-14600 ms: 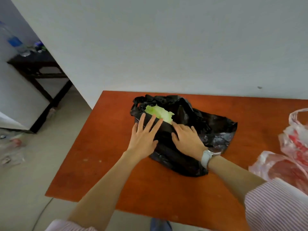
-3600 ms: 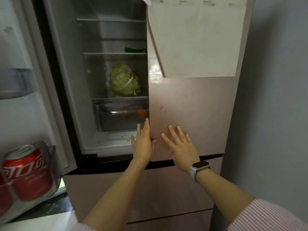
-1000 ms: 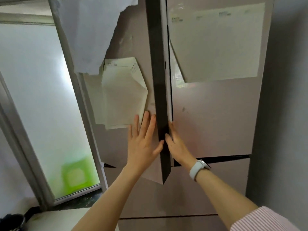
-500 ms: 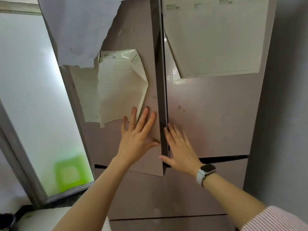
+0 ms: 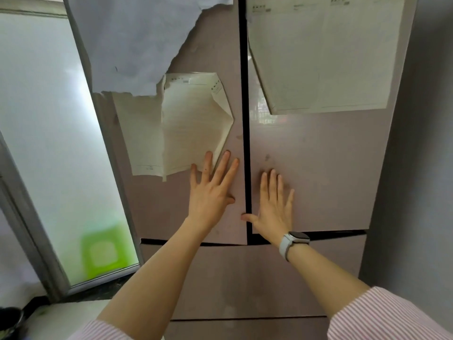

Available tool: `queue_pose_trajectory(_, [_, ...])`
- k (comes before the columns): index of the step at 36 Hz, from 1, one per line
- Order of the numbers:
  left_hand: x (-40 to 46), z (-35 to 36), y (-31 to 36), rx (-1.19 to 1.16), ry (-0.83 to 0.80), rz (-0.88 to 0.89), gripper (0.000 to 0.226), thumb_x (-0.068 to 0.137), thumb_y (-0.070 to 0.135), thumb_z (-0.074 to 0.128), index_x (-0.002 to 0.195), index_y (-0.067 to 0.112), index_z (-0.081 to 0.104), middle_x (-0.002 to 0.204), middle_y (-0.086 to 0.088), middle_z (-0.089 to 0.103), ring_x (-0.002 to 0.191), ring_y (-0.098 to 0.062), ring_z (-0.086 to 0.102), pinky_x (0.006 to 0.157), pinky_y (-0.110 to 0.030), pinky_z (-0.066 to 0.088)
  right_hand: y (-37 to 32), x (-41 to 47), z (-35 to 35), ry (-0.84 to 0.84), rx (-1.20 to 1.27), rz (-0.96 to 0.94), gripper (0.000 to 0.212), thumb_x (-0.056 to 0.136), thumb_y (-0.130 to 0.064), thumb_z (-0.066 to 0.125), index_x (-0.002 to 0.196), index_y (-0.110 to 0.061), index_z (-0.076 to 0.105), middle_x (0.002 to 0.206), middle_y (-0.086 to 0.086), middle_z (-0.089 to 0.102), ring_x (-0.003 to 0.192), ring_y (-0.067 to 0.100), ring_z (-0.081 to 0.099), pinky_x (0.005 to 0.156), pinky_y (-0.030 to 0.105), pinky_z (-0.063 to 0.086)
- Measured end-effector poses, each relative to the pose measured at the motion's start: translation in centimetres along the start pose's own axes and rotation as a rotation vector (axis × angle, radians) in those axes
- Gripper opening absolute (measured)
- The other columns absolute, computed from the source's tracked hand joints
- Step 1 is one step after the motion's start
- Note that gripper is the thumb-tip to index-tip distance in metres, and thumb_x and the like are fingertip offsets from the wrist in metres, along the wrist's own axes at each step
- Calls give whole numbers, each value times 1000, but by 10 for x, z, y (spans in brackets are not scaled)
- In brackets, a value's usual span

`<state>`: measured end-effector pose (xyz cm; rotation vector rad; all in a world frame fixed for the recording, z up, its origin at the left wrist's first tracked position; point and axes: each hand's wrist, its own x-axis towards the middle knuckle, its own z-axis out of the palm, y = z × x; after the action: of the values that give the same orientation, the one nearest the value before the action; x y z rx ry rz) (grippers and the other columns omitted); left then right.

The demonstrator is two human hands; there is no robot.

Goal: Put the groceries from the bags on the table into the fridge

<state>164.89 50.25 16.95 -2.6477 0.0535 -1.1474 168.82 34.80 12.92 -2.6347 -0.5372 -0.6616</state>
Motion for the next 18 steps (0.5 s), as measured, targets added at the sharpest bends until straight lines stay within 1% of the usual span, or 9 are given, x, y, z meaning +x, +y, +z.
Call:
queue_pose_trajectory(2, [-2,-2,1,25,1,0,119,57,47,82,149,23,10,156,-4,13,142,-37,9,105,-66,19,0,-1,-1,21,-22,-7,122,73,-65,58,133,-16,-36,146,6,-35,138,24,-28,110,57,-10])
queue_pose_trajectory(6, [-12,3,0,47,-26,-13,123,52,49,84,149,22,14,156,-6,16,142,-37,12,106,-66,17,0,1,-3,37,-28,37,128,66,-69,61,134,-15,-34,144,7,-36,138,25,-28,108,57,-12])
queue_pose_trajectory(8, [-16,8,-3,40,-28,-25,124,50,51,84,149,24,14,157,-4,16,142,-37,11,105,-67,17,0,4,-2,33,-24,37,131,65,-68,63,133,-13,-34,143,8,-38,138,25,-29,109,56,-11])
queue_pose_trajectory(11, [-13,15,-8,49,-27,-16,125,49,54,82,149,25,11,157,-2,10,142,-38,6,105,-67,16,3,10,1,18,-16,55,133,64,-68,64,131,-11,-35,141,10,-39,134,25,-33,112,53,-10])
queue_pose_trajectory(13, [-7,17,-3,42,-40,-38,126,49,51,83,149,25,11,156,-2,9,141,-38,6,104,-67,17,0,14,6,49,-3,70,131,65,-64,65,132,-9,-33,141,12,-37,133,26,-32,113,51,-7])
queue_pose_trajectory(15, [0,21,7,27,-55,-94,124,50,43,86,148,22,13,156,-4,15,141,-40,10,103,-67,19,-7,15,13,99,5,101,130,66,-54,73,138,-7,-24,146,14,-27,137,29,-22,115,52,2])
queue_pose_trajectory(17, [6,26,15,28,-53,-138,122,50,36,88,147,20,16,155,-7,21,141,-42,15,103,-67,22,-10,18,21,172,13,140,132,57,-45,83,144,-4,-7,151,18,-7,141,34,-1,112,53,15])
queue_pose_trajectory(18, [9,30,15,32,-43,-133,122,49,36,88,147,19,18,155,-7,22,140,-42,16,103,-67,22,-8,20,25,202,11,133,133,52,-45,85,145,-4,-1,151,18,1,141,35,8,111,53,19])
